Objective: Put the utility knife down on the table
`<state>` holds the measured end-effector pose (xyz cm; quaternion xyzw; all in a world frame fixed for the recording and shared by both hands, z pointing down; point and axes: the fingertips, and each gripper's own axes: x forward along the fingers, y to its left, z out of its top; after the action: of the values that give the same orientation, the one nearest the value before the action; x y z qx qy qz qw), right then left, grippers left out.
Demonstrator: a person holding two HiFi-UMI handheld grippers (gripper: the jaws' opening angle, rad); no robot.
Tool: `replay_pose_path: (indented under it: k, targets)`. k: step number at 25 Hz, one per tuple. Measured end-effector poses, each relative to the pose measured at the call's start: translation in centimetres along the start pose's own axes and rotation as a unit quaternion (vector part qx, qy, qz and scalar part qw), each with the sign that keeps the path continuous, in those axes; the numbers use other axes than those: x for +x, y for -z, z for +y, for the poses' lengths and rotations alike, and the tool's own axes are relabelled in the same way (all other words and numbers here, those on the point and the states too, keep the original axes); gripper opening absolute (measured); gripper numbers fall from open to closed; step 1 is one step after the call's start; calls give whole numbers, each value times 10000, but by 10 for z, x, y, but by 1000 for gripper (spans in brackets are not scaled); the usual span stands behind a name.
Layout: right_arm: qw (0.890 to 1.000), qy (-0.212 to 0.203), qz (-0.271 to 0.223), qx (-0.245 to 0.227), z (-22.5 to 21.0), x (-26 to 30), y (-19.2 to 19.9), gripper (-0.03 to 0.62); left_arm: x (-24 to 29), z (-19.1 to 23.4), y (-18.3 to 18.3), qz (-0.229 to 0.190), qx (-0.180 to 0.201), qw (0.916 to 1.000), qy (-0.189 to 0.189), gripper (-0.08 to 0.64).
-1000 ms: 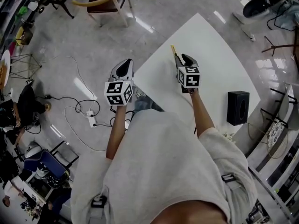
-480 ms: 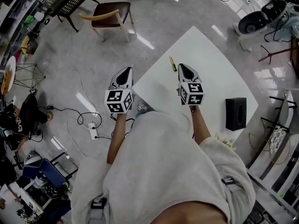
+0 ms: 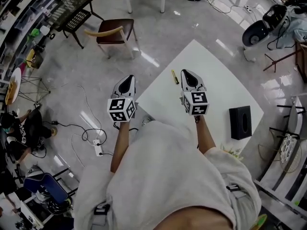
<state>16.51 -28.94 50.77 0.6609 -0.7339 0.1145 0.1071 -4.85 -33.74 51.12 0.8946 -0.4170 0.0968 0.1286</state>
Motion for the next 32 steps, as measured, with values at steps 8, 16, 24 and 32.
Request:
replay_pose_path:
  k: [8, 16, 24, 32]
  targets:
    - [9998, -7, -202, -35, 1, -3, -13, 32, 5, -1, -25, -234, 167, 9996, -3, 23]
    - [9992, -20, -382, -102, 4, -3, -29, 31, 6, -1, -43, -394, 266, 9989, 13, 23]
    - [9993, -62, -357, -136, 4, -7, -26, 32, 3, -8, -38, -365, 268, 9990, 5, 23]
    - [9994, -115, -287, -173, 8, -3, -23, 32, -1, -4, -35, -331, 271, 9991, -28, 23]
